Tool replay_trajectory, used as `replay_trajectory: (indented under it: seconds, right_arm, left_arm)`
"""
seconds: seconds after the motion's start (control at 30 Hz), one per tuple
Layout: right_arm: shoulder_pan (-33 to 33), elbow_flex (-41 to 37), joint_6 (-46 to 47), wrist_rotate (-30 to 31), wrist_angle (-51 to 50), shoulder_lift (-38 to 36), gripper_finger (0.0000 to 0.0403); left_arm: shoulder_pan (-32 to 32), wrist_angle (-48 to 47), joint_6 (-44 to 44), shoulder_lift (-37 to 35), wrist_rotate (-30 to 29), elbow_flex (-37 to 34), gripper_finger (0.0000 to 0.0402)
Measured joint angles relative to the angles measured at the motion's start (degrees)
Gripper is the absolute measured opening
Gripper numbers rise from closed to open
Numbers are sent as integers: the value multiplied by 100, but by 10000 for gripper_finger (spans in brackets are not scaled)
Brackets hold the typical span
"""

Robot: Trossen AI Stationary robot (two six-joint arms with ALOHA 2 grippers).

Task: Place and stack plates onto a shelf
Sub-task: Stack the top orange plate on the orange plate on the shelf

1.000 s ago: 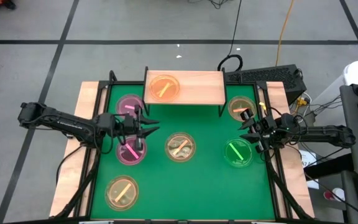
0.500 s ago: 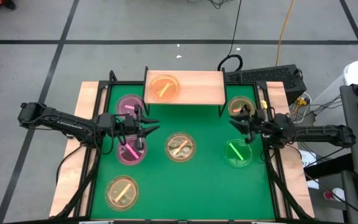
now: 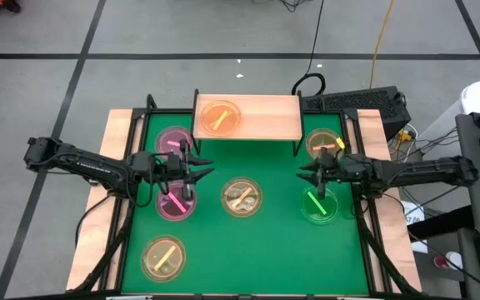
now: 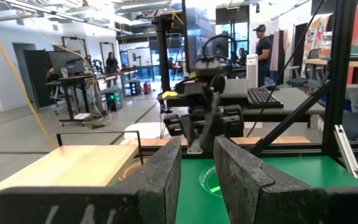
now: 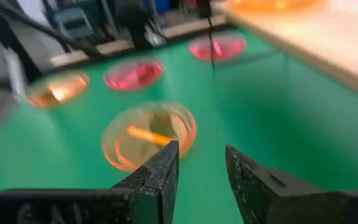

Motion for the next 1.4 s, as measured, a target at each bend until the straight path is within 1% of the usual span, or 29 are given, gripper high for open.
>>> replay_trajectory:
  seconds: [0.1, 0.17, 0.23, 0.3, 0.37, 0.47, 0.57, 0.67, 0.83, 0.97, 1.1, 1.17, 1.3, 1.4]
  right_arm:
    - [255, 228, 340, 537, -622, 391, 114]
    - [421, 387, 627, 619, -781, 700, 114]
    - [592, 528, 562, 533, -757, 992, 114]
    - [702, 640, 299, 538, -735, 1231, 114]
    - [735, 674, 146, 702, -859, 1413, 114]
    - [681, 680, 437, 1167, -1114, 1576, 114]
    - [514, 681, 946, 1397, -1595, 1668, 114]
    - [373, 681, 1372, 1886, -2024, 1710, 114]
    - [185, 682, 1677, 2504, -2321, 1712, 114]
    - [-34, 684, 1688, 2641, -2276, 1745, 114]
    - [-168, 1029, 1446, 2241, -2353, 1959, 114]
    - [-168, 1297, 1253, 2232, -2597, 2170, 114]
    - [-195, 1800, 1059, 2537, -3371, 2710, 114]
    - [-266, 1939, 1091, 2506, -3951, 3157, 114]
  left_arm:
    - [0, 0, -50, -2, -40, 0, 104]
    - [0, -2, -55, -1, -46, 0, 104]
    - [0, -2, -57, -2, -46, 0, 104]
    - [0, -2, -61, -2, -46, 0, 104]
    - [0, -3, -100, -2, -46, 0, 104]
    - [0, -85, -173, -2, -44, 0, 104]
    - [0, -181, -203, 0, -46, 0, 104]
    - [0, -243, -202, 0, -45, 0, 104]
    - [0, -260, -157, 0, -48, 0, 104]
    - [0, -260, -90, 0, -48, 0, 104]
    - [1, -254, -73, 0, -52, 0, 104]
    - [24, -254, -72, 0, -52, 0, 104]
    - [61, -254, -72, 0, -63, 0, 104]
    - [61, -255, -85, 0, -63, 0, 104]
